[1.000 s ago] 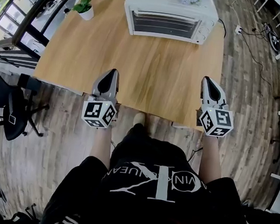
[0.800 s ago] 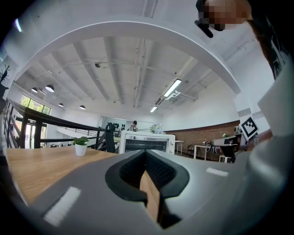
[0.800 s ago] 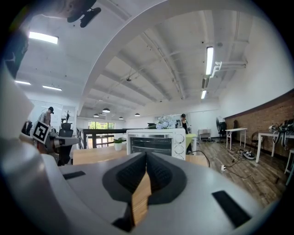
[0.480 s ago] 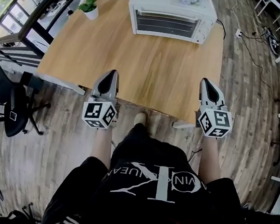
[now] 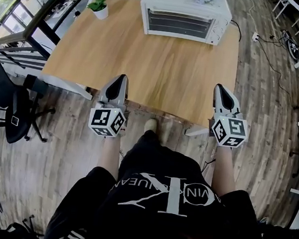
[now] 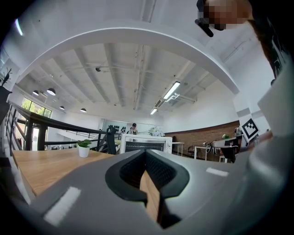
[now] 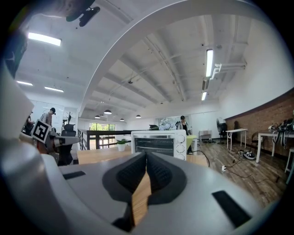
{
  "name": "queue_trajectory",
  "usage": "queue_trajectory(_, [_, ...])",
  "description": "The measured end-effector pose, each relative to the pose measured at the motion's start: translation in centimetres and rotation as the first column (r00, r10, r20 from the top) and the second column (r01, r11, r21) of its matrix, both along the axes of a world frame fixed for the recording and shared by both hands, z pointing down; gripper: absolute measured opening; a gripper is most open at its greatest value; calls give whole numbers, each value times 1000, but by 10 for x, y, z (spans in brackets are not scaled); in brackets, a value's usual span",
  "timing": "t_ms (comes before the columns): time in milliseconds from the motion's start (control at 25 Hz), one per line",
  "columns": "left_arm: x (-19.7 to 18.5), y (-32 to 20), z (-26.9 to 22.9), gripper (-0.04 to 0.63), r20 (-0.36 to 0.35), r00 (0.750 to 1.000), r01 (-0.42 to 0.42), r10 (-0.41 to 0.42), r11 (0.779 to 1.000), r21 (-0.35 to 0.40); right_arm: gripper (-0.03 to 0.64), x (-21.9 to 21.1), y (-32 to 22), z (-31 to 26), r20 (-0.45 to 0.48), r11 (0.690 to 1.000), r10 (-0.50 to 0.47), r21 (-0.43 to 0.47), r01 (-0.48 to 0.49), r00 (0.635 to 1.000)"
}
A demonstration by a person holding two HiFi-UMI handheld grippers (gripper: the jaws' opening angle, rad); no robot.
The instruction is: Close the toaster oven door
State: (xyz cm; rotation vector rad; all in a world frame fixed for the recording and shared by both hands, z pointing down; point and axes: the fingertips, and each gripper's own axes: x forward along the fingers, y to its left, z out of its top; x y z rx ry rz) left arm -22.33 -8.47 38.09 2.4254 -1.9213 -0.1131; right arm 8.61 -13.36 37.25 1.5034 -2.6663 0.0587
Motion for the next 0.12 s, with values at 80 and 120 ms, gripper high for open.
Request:
queue_trajectory(80, [2,4,2,11,-1,1000,-1,1,1000,-3,14,3,4,2,1,1000,2,-4,-2,1000])
queue_trajectory(120, [4,6,3,11,-1,1000,-2,2,1000,-5,14,4,6,3,1,1000,4,-7,-4,1000])
